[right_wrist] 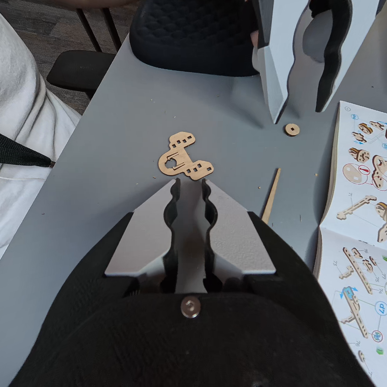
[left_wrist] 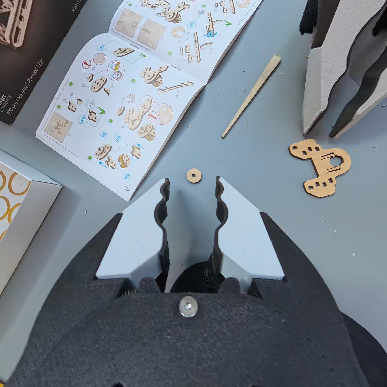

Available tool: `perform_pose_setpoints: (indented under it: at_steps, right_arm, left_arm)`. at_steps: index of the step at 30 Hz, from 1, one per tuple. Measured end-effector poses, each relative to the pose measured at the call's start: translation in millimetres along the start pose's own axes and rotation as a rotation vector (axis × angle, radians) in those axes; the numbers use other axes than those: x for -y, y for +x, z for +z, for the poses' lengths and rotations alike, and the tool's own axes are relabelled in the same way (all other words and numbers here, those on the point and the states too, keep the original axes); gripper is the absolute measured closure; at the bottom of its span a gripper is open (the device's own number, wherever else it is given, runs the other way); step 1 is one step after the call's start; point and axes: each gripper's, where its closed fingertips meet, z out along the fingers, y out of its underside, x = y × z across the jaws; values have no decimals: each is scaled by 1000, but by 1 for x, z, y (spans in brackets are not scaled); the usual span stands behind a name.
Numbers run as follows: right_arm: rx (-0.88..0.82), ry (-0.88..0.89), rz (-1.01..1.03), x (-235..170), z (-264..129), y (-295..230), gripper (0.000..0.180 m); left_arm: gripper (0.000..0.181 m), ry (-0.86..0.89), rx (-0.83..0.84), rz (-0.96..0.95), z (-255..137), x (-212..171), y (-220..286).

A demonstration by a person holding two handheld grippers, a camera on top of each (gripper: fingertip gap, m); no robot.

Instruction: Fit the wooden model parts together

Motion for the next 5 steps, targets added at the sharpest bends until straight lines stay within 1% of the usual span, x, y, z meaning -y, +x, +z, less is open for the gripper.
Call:
perform_pose_setpoints:
  at_steps: [3, 5]
  right_arm:
    - [-20, 49, -28, 8, -1, 3, 148]
    - [-17, 20, -36, 3, 3, 6, 140]
  left_arm:
    - [141, -15, -16, 5, 8, -1, 2]
    - [147, -10, -24, 9, 12, 0, 3]
